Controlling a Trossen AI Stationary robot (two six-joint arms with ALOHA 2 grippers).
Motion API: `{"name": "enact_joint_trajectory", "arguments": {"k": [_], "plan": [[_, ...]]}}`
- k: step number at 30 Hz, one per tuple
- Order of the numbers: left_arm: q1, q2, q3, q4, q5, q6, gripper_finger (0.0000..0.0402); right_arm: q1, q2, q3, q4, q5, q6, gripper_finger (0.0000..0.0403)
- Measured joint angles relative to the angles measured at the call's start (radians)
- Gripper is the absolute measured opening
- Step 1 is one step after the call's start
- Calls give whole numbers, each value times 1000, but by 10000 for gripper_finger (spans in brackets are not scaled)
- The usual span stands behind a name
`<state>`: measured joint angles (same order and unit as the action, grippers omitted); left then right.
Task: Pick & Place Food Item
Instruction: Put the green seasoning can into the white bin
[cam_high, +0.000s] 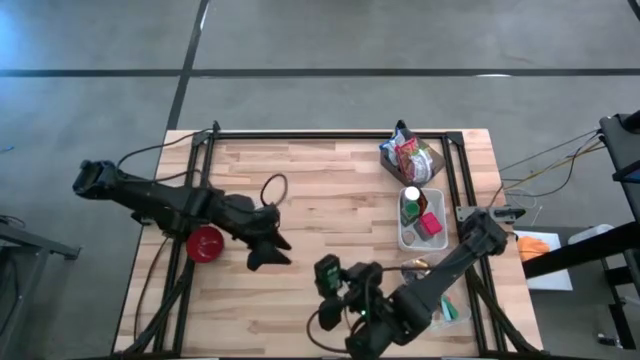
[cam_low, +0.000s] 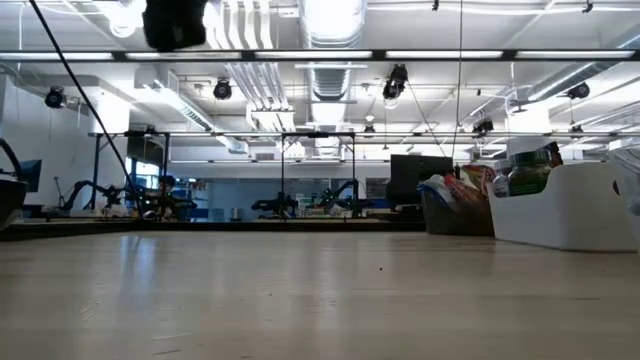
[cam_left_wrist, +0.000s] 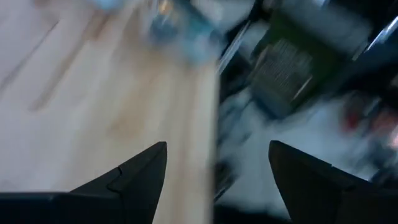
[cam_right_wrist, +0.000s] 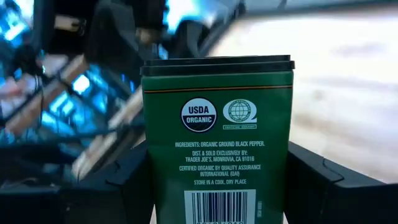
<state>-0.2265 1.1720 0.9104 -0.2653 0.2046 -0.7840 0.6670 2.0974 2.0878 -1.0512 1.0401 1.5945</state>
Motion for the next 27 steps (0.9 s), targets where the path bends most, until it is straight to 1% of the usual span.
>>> {"name": "enact_joint_trajectory", "arguments": {"k": [2,4,7,9,11,13,16,19,21,27], "plan": [[-36,1,0,110,-92,-114,283,-9,-4,16,-8,57,-24,249],[-78,1,0,189,-234,-147,283,-25,-4,31,-11,86,-62,249],[-137,1,18,212,-457,-133,283,-62,-4,40,-11,97,-83,249],[-165,1,26,215,-553,-113,283,-84,-4,43,-11,108,-83,249],[-187,1,32,218,-616,-96,283,-104,-4,45,-10,112,-99,249],[-197,1,36,220,-650,-77,283,-120,-4,46,3,112,-124,249],[-197,2,40,222,-661,-78,283,-137,-4,45,42,105,-183,249],[-197,2,40,229,-689,-69,283,-155,-4,45,83,66,-248,249],[-197,2,39,261,-692,-48,283,-164,-4,44,108,57,-278,249],[-197,2,39,288,-707,-20,283,-187,-2,43,126,53,-290,249]]}}
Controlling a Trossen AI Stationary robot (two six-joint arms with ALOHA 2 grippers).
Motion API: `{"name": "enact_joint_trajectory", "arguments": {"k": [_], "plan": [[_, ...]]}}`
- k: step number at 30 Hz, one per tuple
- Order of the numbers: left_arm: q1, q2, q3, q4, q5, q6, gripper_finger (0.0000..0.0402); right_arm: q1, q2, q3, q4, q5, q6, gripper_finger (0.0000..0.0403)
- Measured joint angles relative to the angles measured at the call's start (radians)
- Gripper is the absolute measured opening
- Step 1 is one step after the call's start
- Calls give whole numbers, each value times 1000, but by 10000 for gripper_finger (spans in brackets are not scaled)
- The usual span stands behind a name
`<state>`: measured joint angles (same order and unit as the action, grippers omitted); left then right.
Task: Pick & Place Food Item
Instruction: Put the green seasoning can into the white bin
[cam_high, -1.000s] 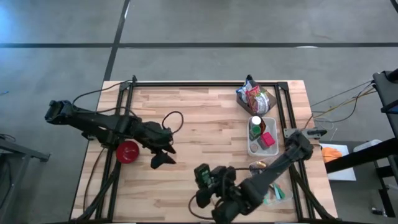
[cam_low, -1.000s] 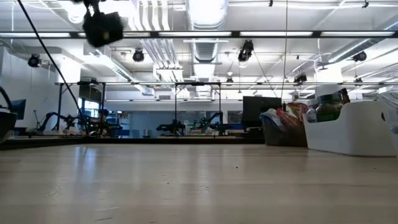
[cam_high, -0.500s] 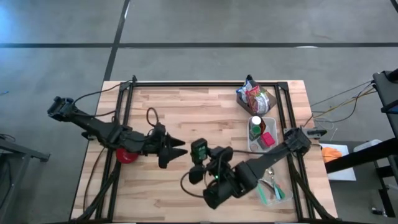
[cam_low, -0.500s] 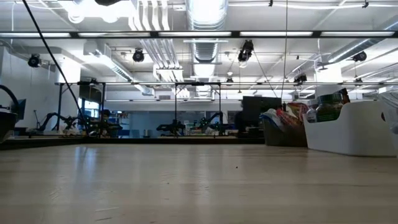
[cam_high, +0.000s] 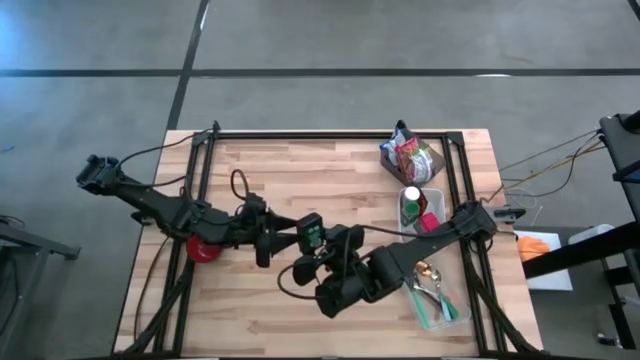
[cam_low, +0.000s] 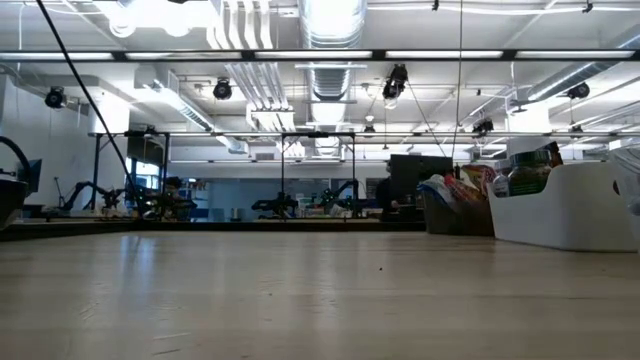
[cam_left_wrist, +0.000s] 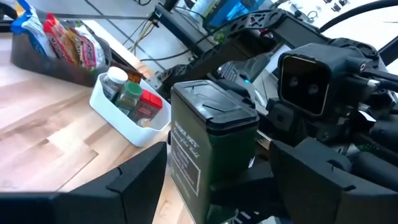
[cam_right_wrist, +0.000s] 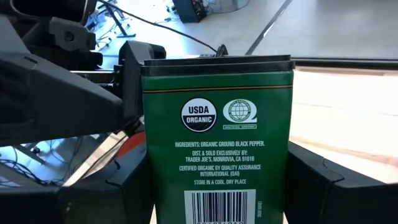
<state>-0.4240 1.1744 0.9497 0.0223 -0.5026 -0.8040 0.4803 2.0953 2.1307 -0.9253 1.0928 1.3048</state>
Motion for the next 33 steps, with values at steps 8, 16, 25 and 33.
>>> {"name": "enact_joint_trajectory", "arguments": {"k": [8,16,25,33], "plan": [[2,14,0,11,-25,-3,283,-16,1,-1,49,-31,-58,249],[2,15,0,13,-22,19,276,-17,1,-2,87,-75,-161,249],[2,14,0,2,-4,22,162,-19,6,-9,135,-59,-255,249],[2,13,0,7,28,-7,168,-18,6,-9,144,-38,-262,249]]}}
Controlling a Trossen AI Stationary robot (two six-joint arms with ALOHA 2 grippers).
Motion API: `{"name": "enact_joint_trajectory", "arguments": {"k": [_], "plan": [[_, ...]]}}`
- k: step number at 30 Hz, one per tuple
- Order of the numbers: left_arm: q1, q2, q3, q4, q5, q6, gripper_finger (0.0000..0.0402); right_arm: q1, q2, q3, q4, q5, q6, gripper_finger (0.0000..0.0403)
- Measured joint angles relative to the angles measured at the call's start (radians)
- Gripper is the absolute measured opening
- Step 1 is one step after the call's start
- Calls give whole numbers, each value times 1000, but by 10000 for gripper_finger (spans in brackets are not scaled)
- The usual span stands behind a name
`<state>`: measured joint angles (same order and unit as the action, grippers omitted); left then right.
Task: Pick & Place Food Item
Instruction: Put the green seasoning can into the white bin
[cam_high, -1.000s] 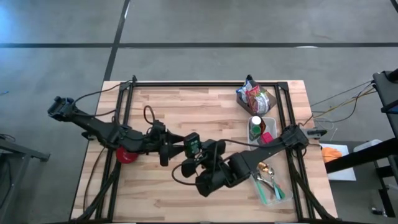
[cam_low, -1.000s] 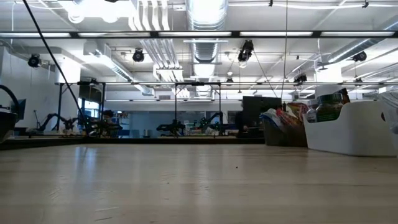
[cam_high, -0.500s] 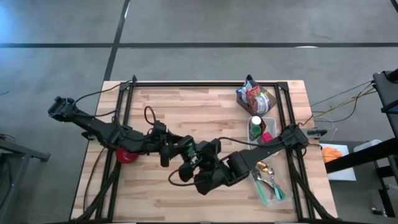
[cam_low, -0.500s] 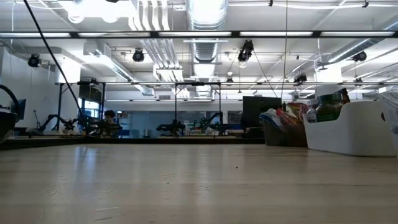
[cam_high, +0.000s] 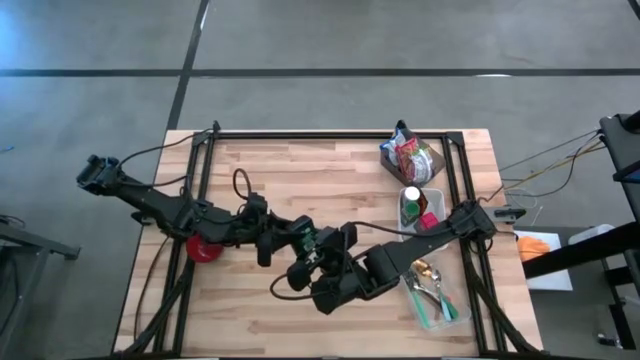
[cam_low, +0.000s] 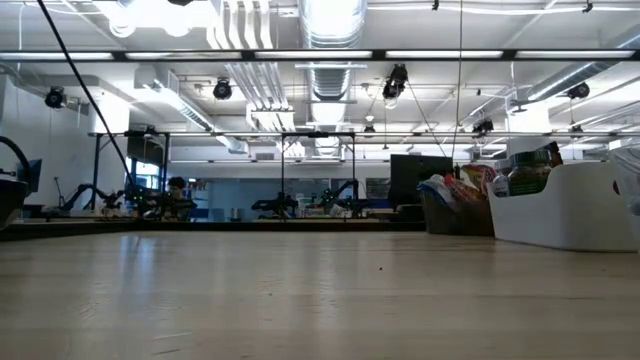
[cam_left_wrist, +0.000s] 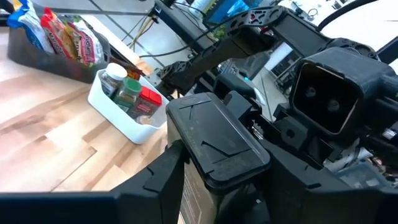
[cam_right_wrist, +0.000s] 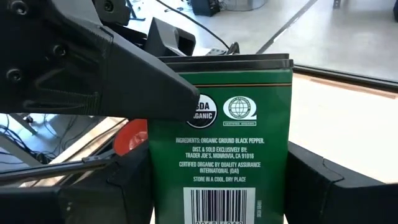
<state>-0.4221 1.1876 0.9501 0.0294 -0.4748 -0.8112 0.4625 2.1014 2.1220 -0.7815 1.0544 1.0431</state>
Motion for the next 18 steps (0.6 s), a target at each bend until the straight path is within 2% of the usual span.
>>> {"name": "enact_joint_trajectory", "arguments": {"k": [4,6,9,12,16,18], "plan": [[0,-3,0,-8,3,-1,150,0,0,0,-1,-2,-11,251],[0,-10,0,-14,16,-5,149,0,0,0,0,-6,-13,281],[-3,-18,0,-32,90,-1,114,3,-8,8,42,-72,-21,344],[-3,-32,-1,-54,142,22,114,3,-9,16,34,-130,-39,383],[1,-59,-1,-92,204,109,114,1,-16,21,29,-185,-57,395],[10,-79,-1,-142,276,174,114,1,-22,21,22,-256,-81,396]]}}
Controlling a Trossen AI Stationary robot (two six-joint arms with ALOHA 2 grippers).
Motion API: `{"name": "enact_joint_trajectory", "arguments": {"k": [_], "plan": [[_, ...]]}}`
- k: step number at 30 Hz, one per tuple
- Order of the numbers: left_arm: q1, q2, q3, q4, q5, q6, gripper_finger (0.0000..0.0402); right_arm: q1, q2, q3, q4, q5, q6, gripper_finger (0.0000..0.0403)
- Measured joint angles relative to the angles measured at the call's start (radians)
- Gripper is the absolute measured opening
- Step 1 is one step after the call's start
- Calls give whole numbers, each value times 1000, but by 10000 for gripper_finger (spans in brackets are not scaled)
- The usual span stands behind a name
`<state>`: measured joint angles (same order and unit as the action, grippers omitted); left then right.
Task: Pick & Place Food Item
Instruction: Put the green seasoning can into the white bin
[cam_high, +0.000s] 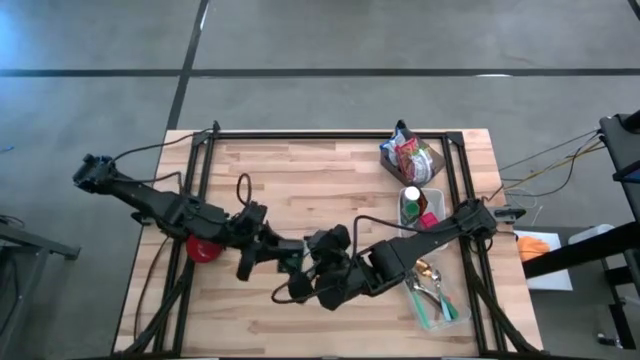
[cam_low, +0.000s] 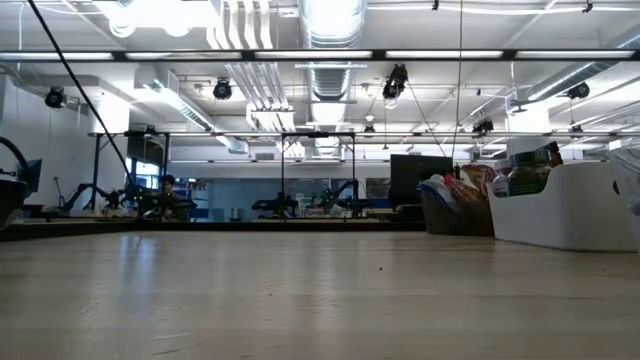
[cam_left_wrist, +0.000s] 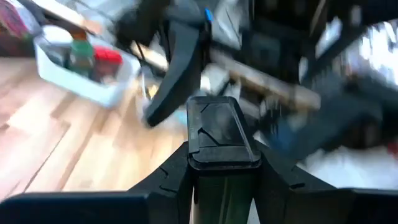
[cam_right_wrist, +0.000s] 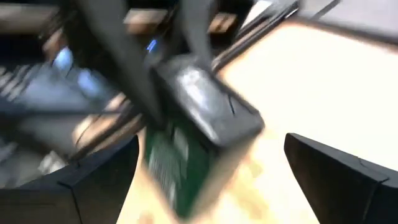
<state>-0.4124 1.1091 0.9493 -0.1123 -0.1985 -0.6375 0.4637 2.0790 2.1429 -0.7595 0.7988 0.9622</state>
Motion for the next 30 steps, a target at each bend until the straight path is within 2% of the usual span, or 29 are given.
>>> {"name": "enact_joint_trajectory", "arguments": {"k": [4,8,12,14,30], "plan": [[22,-37,1,-135,155,64,114,0,-31,3,-12,-208,-57,398],[31,-43,1,-195,270,106,114,-22,-52,4,-12,-355,-72,398],[31,-33,0,-212,312,114,114,-71,-50,4,-13,-560,-40,399],[34,-30,1,-214,312,116,114,-92,-47,4,-12,-626,-14,399],[63,22,68,-252,392,170,114,-173,-41,-4,-11,-789,-82,399]]}}
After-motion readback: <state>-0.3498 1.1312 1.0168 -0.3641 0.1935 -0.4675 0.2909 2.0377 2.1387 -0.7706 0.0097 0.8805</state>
